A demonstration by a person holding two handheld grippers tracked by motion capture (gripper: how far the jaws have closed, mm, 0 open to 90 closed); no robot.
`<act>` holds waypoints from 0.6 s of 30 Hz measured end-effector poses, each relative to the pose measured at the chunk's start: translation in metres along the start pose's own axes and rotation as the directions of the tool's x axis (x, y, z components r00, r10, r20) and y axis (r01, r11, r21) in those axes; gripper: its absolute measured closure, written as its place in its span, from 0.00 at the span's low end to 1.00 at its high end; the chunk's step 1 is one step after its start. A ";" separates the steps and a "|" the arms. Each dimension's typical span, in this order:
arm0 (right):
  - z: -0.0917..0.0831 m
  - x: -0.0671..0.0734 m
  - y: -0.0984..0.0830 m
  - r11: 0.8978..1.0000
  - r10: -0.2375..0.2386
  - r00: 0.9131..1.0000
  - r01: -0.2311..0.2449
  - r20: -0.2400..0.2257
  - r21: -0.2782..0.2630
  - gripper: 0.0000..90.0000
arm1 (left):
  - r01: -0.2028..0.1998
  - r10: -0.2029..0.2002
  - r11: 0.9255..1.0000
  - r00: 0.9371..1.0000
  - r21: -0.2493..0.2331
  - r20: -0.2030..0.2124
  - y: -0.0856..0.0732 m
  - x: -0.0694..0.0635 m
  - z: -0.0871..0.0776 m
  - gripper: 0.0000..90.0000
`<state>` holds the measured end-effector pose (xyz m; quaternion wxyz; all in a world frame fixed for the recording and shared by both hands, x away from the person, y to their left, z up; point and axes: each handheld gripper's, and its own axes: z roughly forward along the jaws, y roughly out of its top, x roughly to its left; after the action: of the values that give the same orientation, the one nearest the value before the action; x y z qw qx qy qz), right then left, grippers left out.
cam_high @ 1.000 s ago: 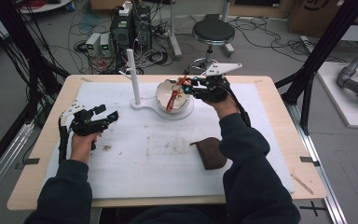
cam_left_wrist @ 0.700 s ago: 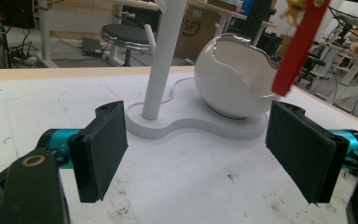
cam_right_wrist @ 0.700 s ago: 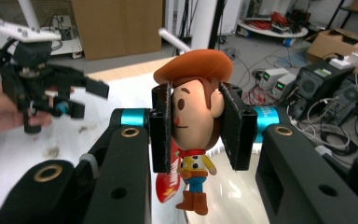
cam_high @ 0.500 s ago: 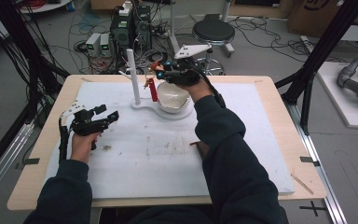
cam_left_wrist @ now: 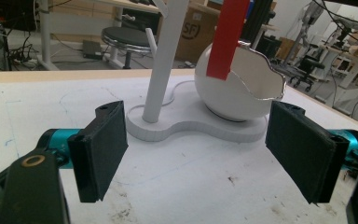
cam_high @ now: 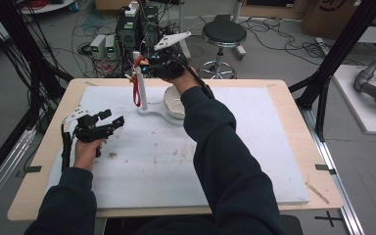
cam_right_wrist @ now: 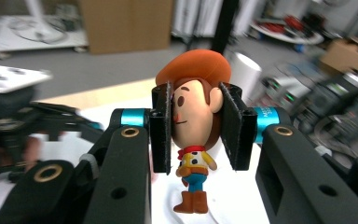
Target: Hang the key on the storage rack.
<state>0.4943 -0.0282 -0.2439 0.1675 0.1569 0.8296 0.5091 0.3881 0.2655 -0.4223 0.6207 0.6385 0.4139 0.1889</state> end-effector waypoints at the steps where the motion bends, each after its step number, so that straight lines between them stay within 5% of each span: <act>1: 0.000 0.000 0.000 1.000 0.000 1.000 0.000 0.000 0.000 0.75 | 0.000 0.000 1.000 1.000 0.000 0.000 0.000 0.000 0.000 0.23; 3: 0.007 -0.008 -0.004 0.999 0.033 0.998 -0.035 0.046 0.029 0.75 | -0.003 0.003 1.000 1.000 0.000 0.003 0.000 0.000 0.000 0.23; 14: 0.001 -0.025 -0.041 0.991 0.099 0.991 -0.106 0.087 0.079 0.75 | -0.015 0.015 1.000 1.000 0.002 0.009 0.001 -0.004 0.001 0.23; 18: -0.005 -0.028 -0.054 0.992 0.102 0.988 -0.111 0.118 0.066 0.62 | -0.029 0.029 1.000 1.000 0.002 0.013 0.001 -0.007 0.002 0.23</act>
<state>0.5120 -0.0673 -0.2869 0.1815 0.2359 0.8270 0.4769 0.3857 0.2594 -0.4200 0.6199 0.6462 0.4010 0.1932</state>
